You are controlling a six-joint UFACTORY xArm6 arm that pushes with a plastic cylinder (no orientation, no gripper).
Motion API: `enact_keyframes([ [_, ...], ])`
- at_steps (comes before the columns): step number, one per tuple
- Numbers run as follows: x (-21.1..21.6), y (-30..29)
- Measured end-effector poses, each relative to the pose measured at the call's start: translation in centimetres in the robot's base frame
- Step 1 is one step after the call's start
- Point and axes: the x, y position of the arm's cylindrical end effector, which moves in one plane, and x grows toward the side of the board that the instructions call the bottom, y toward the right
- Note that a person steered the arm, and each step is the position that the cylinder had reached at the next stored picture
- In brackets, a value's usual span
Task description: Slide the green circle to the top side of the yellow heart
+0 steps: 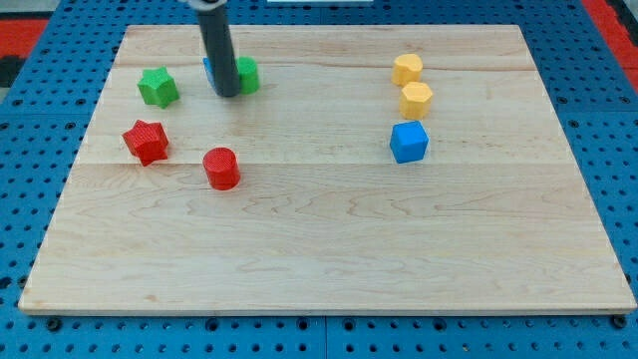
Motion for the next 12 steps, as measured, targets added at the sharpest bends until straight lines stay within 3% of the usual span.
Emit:
enact_keyframes([
  [1,-1.4,-5.7],
  [2,-2.9,-3.8],
  [4,-3.1,10.4],
  [5,-6.4,15.7],
  [6,-8.0,16.7],
  [9,-9.0,18.0],
  [12,-8.1,8.2],
])
